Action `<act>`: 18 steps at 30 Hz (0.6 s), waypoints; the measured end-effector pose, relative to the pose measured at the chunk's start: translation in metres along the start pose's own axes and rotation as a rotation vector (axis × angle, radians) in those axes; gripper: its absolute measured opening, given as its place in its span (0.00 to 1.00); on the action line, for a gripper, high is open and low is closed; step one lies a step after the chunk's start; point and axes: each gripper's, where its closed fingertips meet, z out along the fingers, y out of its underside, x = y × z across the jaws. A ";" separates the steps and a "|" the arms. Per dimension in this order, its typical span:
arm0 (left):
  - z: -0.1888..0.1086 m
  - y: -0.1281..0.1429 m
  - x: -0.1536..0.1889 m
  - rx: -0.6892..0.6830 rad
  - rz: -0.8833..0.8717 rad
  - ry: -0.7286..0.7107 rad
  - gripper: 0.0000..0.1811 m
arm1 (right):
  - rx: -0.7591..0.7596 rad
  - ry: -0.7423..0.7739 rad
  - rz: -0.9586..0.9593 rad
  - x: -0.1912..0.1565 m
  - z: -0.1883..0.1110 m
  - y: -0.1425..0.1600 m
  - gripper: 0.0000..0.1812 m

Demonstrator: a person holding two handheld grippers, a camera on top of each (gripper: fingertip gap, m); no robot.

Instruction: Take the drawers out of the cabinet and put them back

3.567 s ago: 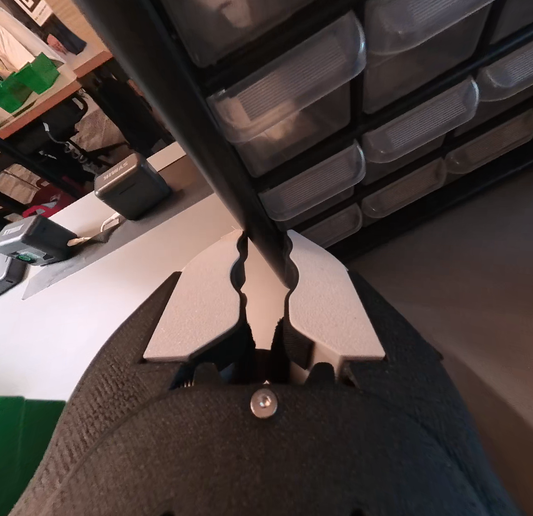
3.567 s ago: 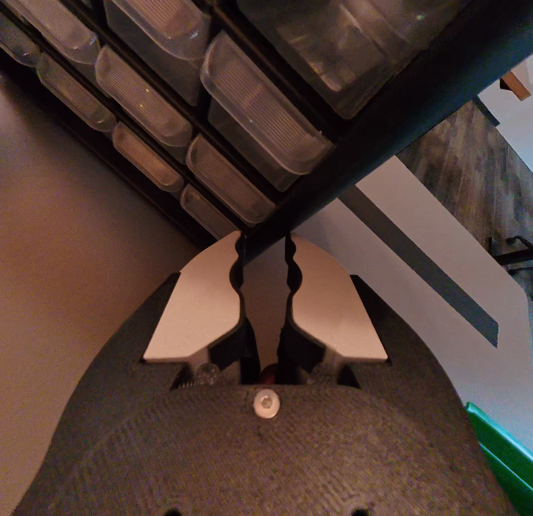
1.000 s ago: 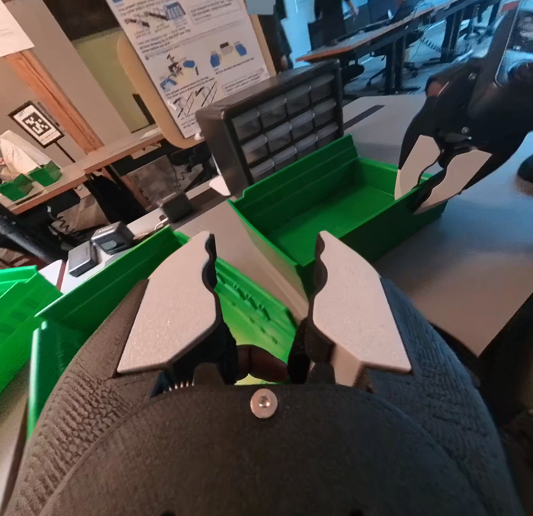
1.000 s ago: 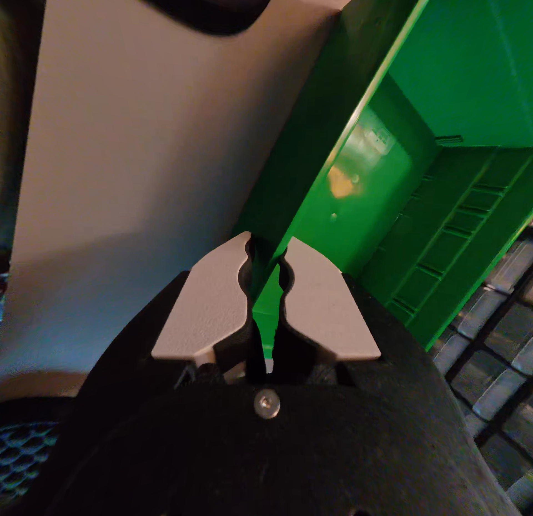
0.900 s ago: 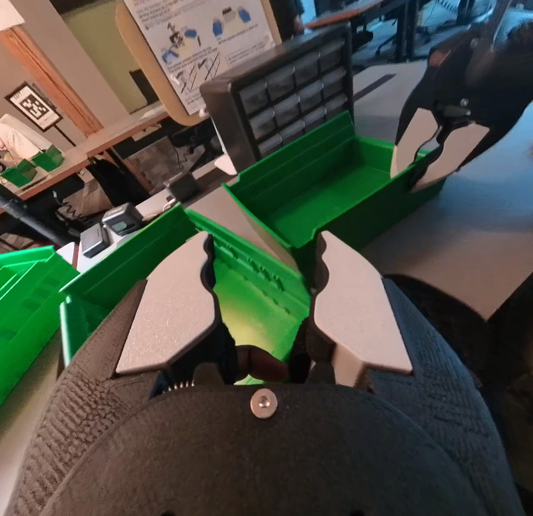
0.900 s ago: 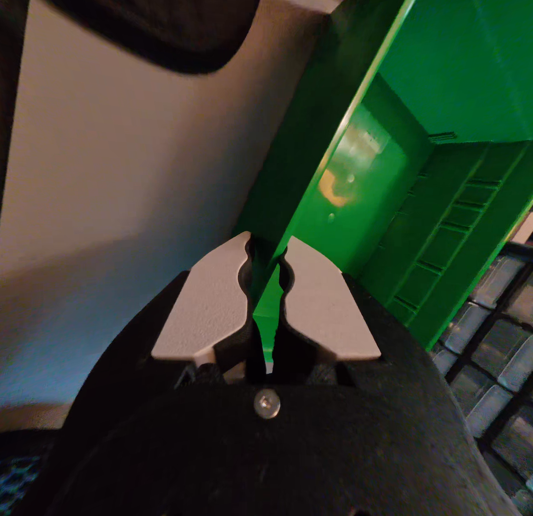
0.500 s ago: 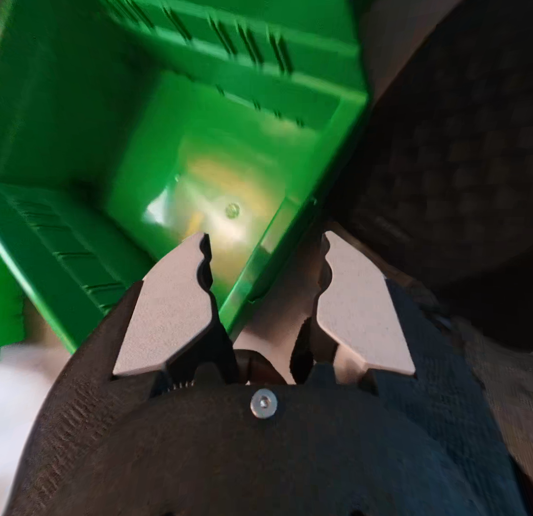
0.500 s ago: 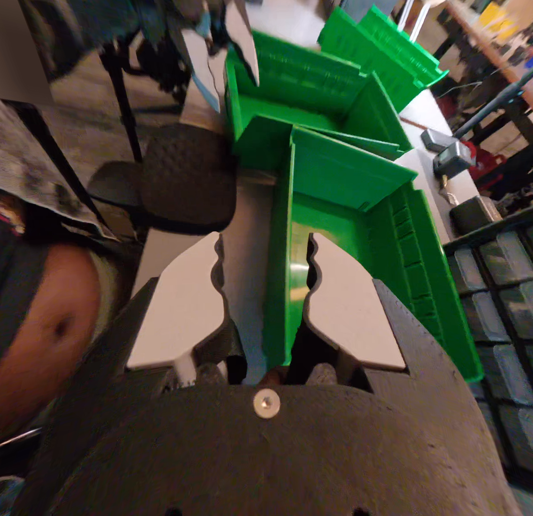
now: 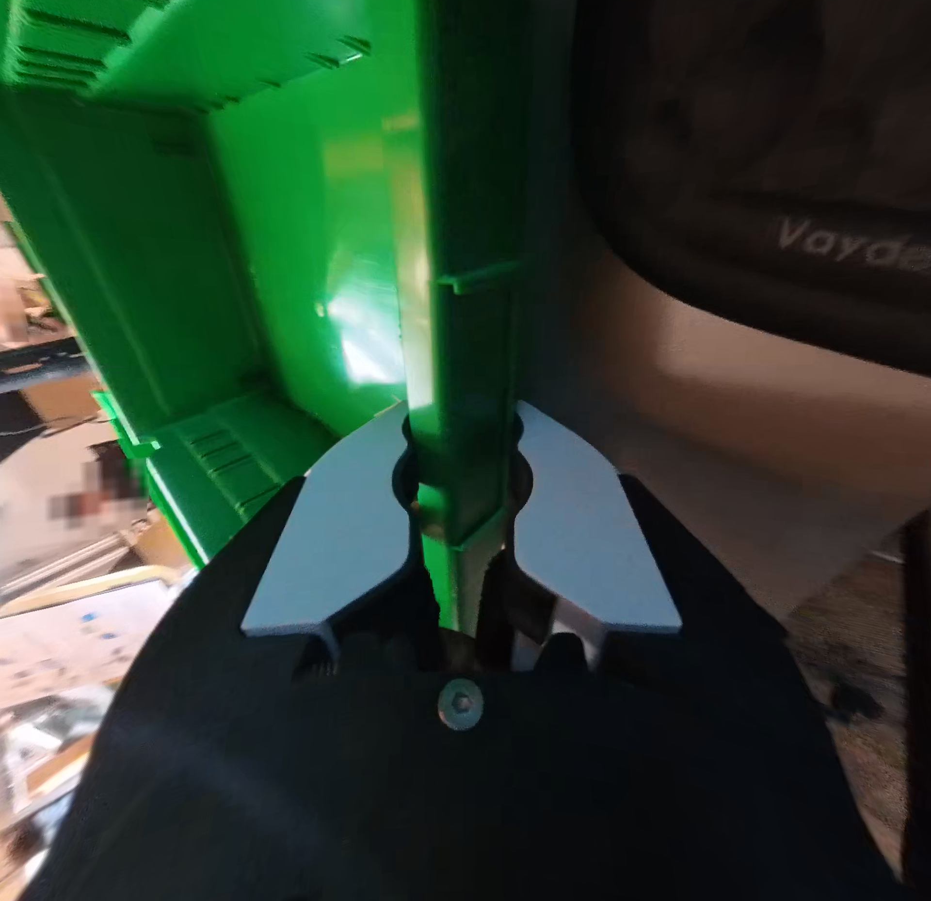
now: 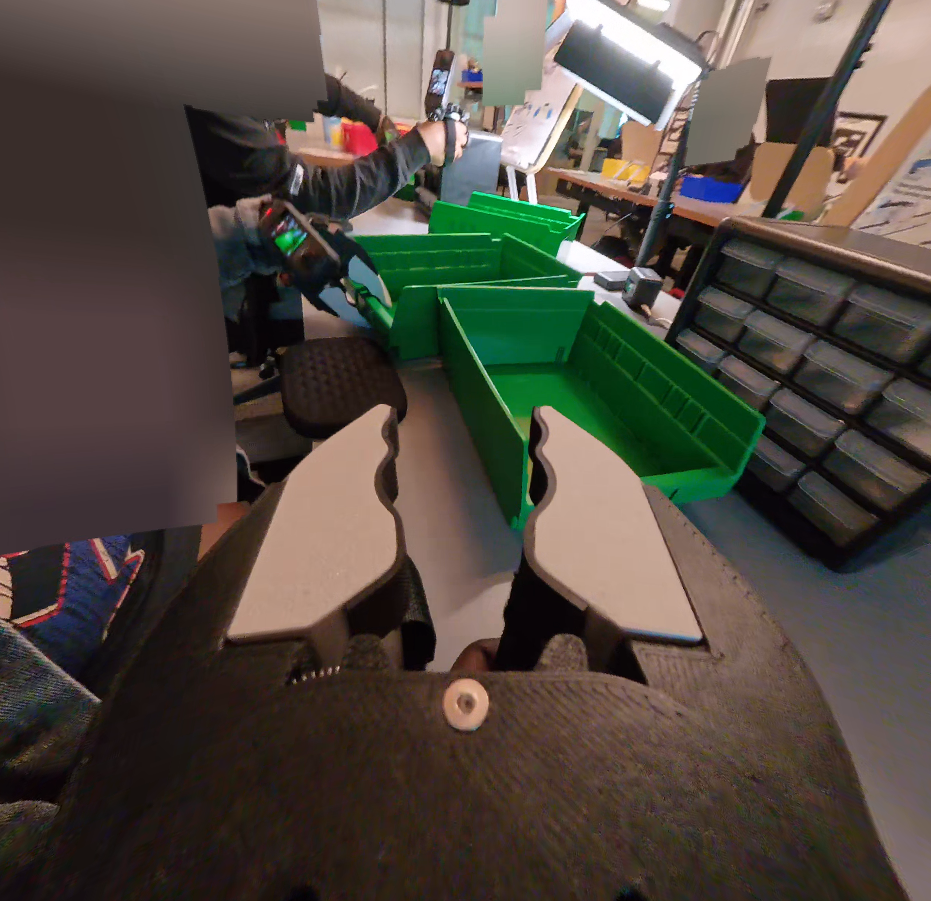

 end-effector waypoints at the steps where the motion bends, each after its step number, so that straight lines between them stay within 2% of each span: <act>1: 0.000 0.000 -0.001 -0.015 0.010 -0.030 0.18 | 0.014 0.013 0.008 0.001 -0.005 0.000 0.27; 6: -0.003 0.003 -0.005 -0.080 -0.001 -0.167 0.20 | 0.031 0.101 0.030 0.009 -0.025 0.006 0.25; 9: -0.006 0.008 -0.008 -0.120 -0.016 -0.190 0.20 | 0.042 0.149 0.034 0.017 -0.033 0.005 0.25; 18: -0.024 0.022 -0.033 -0.210 -0.045 -0.309 0.18 | 0.038 0.192 0.029 0.025 -0.034 0.007 0.24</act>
